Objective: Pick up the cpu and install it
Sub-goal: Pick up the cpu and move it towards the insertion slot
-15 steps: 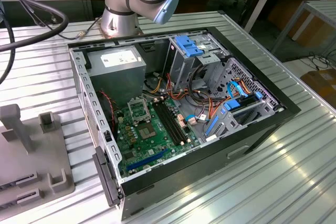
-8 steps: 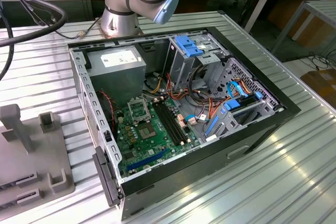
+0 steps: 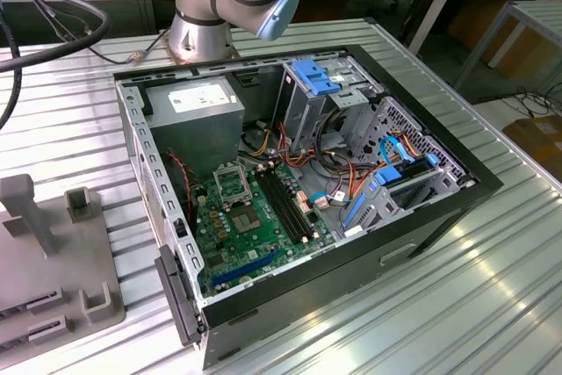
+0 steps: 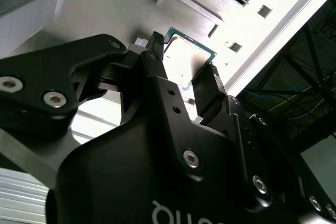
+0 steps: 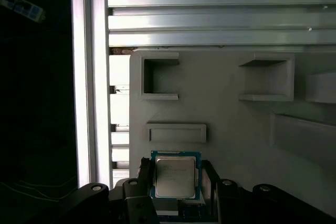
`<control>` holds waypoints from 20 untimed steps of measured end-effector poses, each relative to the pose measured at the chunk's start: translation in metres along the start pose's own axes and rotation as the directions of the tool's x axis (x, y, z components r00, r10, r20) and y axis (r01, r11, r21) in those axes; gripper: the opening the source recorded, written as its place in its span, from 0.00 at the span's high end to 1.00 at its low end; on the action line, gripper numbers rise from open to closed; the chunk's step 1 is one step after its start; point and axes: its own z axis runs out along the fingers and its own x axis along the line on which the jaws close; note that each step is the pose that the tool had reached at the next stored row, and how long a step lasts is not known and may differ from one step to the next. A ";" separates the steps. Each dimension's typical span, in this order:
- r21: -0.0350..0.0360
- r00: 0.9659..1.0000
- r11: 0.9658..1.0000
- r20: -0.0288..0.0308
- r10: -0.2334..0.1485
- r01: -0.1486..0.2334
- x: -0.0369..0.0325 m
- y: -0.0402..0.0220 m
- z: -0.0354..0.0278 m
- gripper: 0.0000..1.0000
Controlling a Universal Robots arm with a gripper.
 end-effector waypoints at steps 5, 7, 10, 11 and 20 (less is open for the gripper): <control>-0.001 1.000 1.000 0.000 0.000 0.000 0.0000 0.0000 -0.0011 0.53; -0.001 1.000 1.000 0.000 0.000 0.000 0.0000 0.0000 -0.0012 0.53; -0.001 1.000 1.000 0.000 0.000 0.000 0.0000 0.0000 -0.0012 0.53; -0.001 1.000 1.000 0.000 0.000 0.000 0.0000 0.0000 -0.0012 0.53; -0.001 1.000 1.000 0.000 0.000 0.000 0.0003 0.0000 -0.0098 0.53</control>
